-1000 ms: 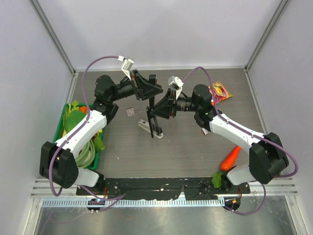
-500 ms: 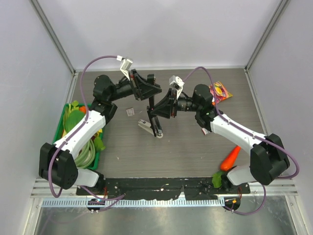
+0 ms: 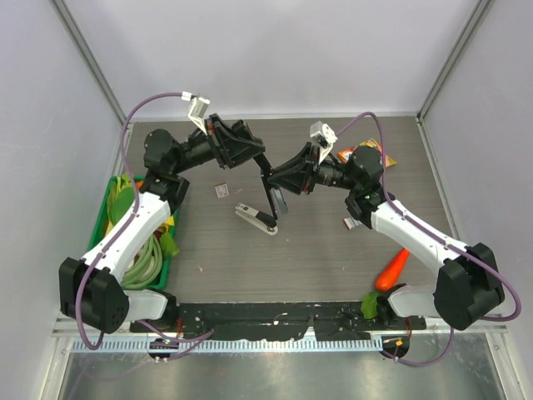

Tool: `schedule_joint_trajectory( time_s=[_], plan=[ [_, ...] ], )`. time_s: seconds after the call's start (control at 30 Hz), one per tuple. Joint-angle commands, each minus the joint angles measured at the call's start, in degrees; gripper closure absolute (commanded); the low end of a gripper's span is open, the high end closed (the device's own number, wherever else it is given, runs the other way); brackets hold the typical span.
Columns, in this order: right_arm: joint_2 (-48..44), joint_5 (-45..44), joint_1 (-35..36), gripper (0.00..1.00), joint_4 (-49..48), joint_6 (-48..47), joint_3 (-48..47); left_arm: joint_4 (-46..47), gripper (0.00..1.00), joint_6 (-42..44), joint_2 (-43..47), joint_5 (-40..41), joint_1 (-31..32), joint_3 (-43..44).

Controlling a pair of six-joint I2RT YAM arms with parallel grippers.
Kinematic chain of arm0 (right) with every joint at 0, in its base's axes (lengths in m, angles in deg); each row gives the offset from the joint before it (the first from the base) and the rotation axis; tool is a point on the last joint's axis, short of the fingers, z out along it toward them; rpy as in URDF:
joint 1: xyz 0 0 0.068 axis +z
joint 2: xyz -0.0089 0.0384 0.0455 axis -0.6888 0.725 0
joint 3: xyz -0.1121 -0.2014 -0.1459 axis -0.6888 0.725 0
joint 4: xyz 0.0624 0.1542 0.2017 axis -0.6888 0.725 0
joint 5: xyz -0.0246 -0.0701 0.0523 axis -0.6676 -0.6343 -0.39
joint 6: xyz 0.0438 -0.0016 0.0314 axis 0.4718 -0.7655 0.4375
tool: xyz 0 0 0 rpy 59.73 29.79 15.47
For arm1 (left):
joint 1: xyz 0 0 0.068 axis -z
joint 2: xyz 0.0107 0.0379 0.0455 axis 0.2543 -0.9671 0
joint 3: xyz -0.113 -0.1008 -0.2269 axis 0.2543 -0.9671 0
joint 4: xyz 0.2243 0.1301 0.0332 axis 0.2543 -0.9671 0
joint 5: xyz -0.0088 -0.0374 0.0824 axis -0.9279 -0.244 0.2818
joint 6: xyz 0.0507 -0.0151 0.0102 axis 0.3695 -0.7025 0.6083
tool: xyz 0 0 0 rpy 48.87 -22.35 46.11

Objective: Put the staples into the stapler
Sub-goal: Place the stapler at the center of the board.

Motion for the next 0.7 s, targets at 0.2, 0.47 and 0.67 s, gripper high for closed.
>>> schedule_joint_trajectory(
  time_s=[0.2,0.47,0.67],
  plan=[
    [-1.97,-5.35,-2.23,0.99,-5.36,2.7,0.83,2.73,0.5,-1.35,2.74,2.64,-1.99,-0.18],
    [-2.4,-11.65,-2.23,0.99,9.21,-8.71,-2.24,2.91,0.06,-1.7,2.82,2.56,-2.6,0.52],
    [-3.37,-24.48,-0.66,0.99,24.15,-17.94,-5.05,-12.58,0.0,6.54,5.19,2.38,-5.15,6.39]
  ],
)
